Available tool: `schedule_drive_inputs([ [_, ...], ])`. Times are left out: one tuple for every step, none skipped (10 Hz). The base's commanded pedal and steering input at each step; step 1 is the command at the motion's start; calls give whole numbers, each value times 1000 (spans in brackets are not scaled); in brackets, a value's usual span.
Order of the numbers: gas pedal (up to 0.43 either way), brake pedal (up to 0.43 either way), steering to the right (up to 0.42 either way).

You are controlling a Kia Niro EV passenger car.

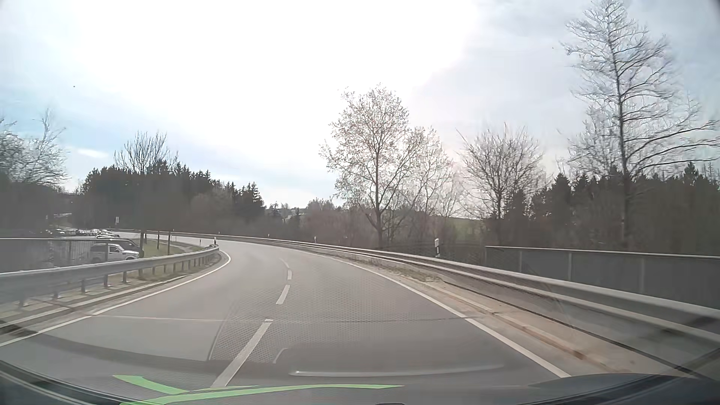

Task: Follow the waypoints while adhering to traffic rules and regulations

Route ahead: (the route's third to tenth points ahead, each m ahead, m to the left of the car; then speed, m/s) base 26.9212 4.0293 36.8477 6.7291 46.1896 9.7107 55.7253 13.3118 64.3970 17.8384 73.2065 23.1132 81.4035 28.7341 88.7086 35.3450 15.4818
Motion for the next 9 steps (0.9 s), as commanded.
schedule_drive_inputs([
  [87,0,-41],
  [87,0,-39],
  [87,0,-34],
  [87,0,-33],
  [79,0,-33],
  [59,0,-33],
  [59,0,-34],
  [59,0,-35],
  [59,0,-36],
])
